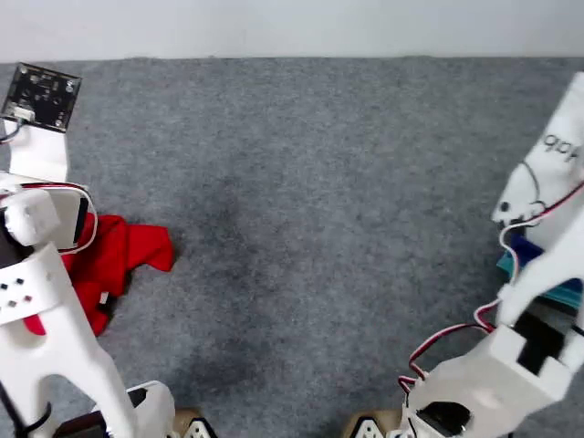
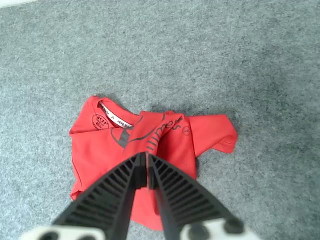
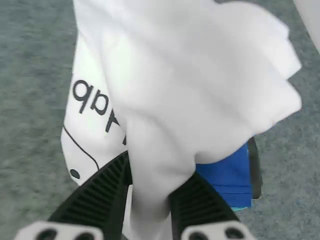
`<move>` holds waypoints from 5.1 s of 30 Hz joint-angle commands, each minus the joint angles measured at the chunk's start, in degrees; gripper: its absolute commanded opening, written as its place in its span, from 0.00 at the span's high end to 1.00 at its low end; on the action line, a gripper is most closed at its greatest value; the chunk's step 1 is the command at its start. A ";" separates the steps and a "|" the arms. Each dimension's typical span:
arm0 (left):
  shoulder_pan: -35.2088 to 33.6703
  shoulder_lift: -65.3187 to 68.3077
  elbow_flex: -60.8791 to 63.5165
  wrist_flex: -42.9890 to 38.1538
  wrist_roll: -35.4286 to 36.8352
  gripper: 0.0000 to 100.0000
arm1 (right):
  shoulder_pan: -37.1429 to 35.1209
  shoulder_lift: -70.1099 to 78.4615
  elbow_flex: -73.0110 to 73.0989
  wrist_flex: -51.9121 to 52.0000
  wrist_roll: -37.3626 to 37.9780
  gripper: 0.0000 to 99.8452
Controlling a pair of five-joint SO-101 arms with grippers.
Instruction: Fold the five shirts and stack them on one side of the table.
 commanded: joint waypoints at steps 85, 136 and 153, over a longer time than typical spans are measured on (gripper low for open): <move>-15.38 9.32 21.05 -1.32 -20.40 0.86 | -11.12 -15.96 15.12 16.22 7.38 0.99; 49.67 5.19 5.93 -22.95 18.73 0.99 | -13.67 -50.07 53.80 16.13 7.82 0.99; 53.01 16.00 -5.76 -10.99 23.21 0.74 | -16.22 -49.45 53.89 16.13 7.74 0.99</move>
